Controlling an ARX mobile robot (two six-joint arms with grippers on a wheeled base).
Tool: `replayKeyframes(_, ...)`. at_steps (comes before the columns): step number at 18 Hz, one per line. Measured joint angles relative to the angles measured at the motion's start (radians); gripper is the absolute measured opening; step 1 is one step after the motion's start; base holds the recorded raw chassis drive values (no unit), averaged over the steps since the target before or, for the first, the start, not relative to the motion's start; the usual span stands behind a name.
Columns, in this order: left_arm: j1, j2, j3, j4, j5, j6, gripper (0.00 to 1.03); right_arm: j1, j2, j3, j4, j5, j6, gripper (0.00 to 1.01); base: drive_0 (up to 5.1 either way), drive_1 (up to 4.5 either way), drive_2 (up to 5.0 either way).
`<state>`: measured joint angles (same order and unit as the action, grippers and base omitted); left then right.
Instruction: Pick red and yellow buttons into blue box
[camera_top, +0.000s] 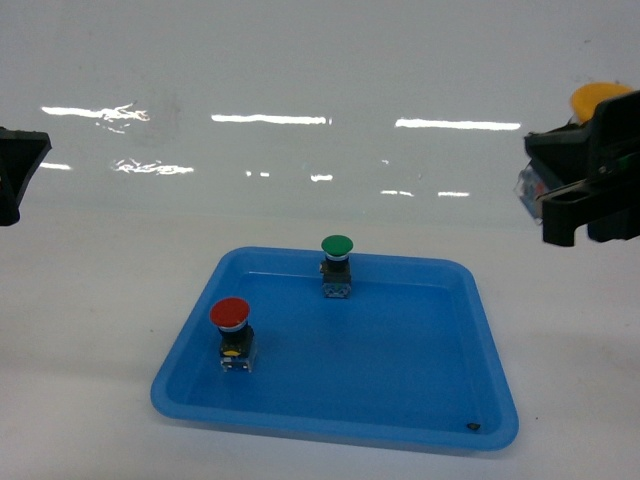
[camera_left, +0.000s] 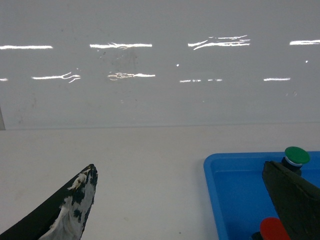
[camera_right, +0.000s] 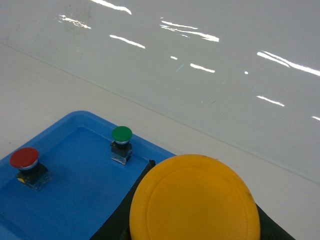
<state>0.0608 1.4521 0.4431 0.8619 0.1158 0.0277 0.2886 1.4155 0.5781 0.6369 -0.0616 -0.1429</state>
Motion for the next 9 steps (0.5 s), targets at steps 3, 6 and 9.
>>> replayKeyframes(3, 0.0, 0.0, 0.0, 0.0, 0.0, 0.0, 0.98, -0.018, -0.018, -0.016, -0.02, 0.009, -0.016, 0.27, 0.0, 0.0, 0.0)
replayKeyframes(6, -0.021, 0.015, 0.026, -0.024, 0.034, 0.001, 0.98, -0.021, -0.018, -0.017, -0.019, 0.009, -0.016, 0.27, 0.0, 0.0, 0.0)
replayKeyframes(9, -0.081, 0.11, 0.128, -0.072, 0.08, 0.011, 0.98, -0.021, -0.018, -0.017, -0.019, 0.008, -0.016, 0.27, 0.0, 0.0, 0.0)
